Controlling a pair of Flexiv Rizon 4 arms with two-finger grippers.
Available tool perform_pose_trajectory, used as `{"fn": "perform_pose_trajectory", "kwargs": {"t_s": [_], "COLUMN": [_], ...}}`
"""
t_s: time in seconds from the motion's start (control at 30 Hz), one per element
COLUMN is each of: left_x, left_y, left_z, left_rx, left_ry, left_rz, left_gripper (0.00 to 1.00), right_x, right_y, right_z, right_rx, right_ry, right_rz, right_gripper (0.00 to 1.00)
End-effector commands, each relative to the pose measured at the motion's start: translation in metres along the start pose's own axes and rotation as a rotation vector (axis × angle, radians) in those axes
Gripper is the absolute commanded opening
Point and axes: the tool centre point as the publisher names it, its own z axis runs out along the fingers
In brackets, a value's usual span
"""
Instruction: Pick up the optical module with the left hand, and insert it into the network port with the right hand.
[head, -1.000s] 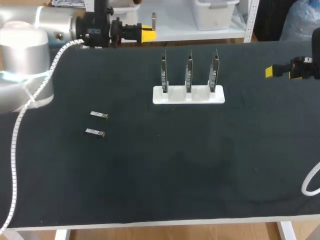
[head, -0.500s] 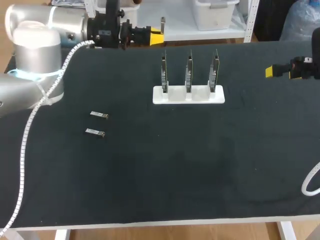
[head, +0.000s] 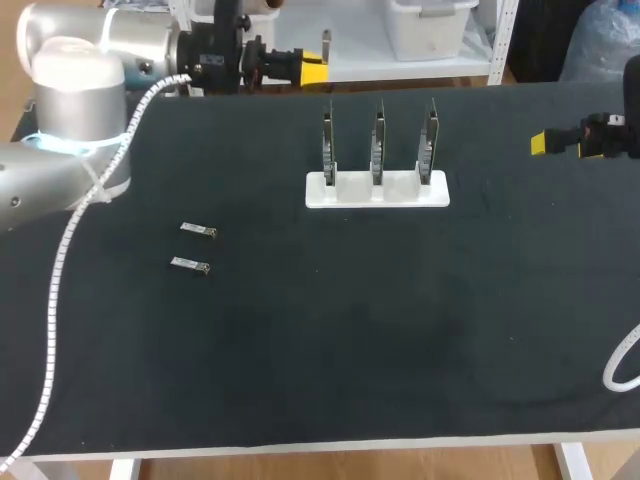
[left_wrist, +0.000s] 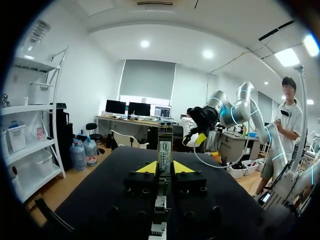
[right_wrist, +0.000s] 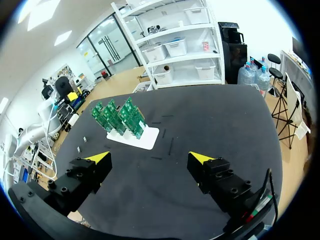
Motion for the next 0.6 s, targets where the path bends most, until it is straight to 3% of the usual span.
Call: {"fn": "perform_pose_trajectory", "kwargs": {"t_s": [0.03,0.6], "left_x": [0.0023,0.0059], "left_y": [0.0004,-0.0043], "left_z": [0.0002,0.0005], "left_rx": [-0.016,-0.024], "left_ry": [-0.009,-0.015], "left_rz": [-0.015,-0.023], "left_gripper": [0.0,0.0], "right_x": [0.0006,0.0006], "right_y": [0.0007,0.0007], "right_z": [-0.0016,-0.0016], "right_rx": [0.003,0.003], "right_ry": [0.0,0.0], "right_rz": [0.0,0.0], "right_gripper": [1.0,1.0]}}
